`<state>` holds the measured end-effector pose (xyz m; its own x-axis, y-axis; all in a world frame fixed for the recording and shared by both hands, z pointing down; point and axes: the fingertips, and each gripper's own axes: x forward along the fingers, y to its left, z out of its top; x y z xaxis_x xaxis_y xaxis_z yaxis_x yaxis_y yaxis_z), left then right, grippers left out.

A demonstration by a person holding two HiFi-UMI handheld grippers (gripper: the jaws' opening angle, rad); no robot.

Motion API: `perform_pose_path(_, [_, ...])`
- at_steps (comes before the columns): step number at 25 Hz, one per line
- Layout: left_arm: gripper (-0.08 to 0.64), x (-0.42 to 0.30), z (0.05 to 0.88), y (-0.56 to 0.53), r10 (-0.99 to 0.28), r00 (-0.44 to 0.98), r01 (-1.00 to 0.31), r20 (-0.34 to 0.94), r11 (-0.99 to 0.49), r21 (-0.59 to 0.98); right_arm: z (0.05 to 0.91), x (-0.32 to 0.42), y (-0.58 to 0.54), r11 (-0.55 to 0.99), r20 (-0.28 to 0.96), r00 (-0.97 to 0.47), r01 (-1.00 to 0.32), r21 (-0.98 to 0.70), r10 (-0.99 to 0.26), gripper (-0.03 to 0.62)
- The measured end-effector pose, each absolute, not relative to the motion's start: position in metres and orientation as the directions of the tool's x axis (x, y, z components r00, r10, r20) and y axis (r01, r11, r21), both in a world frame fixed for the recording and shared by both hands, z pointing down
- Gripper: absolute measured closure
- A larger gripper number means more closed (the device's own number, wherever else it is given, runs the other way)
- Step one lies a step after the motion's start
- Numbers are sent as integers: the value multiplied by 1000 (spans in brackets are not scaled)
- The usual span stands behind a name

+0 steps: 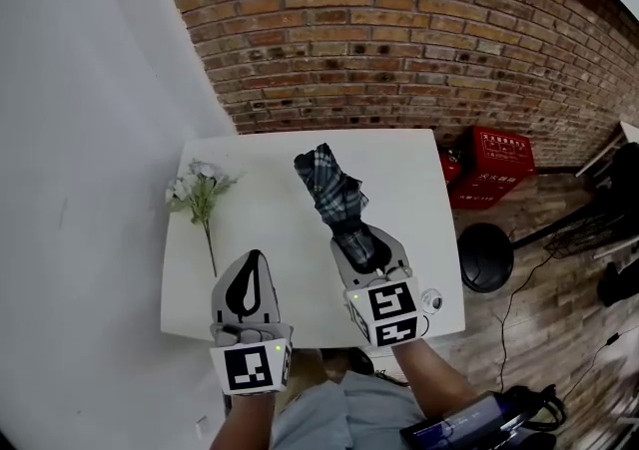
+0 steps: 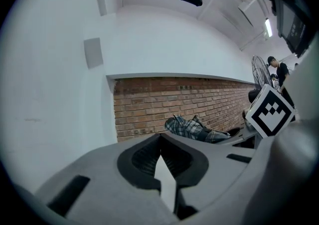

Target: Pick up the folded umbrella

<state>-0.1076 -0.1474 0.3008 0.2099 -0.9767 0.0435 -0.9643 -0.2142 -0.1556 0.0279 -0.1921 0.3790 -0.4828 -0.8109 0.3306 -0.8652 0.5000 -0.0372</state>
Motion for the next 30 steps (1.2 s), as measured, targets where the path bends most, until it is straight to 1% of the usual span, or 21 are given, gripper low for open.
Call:
perform_pose_path(13, [554,-101,260,-120,-985,163,-971,-49,-152,-186,325,40,-170,527,214,-513,-850,10,-831,405])
perform_pose_path(25, [554,-104,210,-85,-986,82,-975,-147,-49,-215,265,56,-145,551,86,-545,-832,67,-834,405])
perform_pose_path(30, [554,-100,204,-75,-986,63,-977,-157,-28,-213,244,58,-135,561,42,-560,-822,100,-827,405])
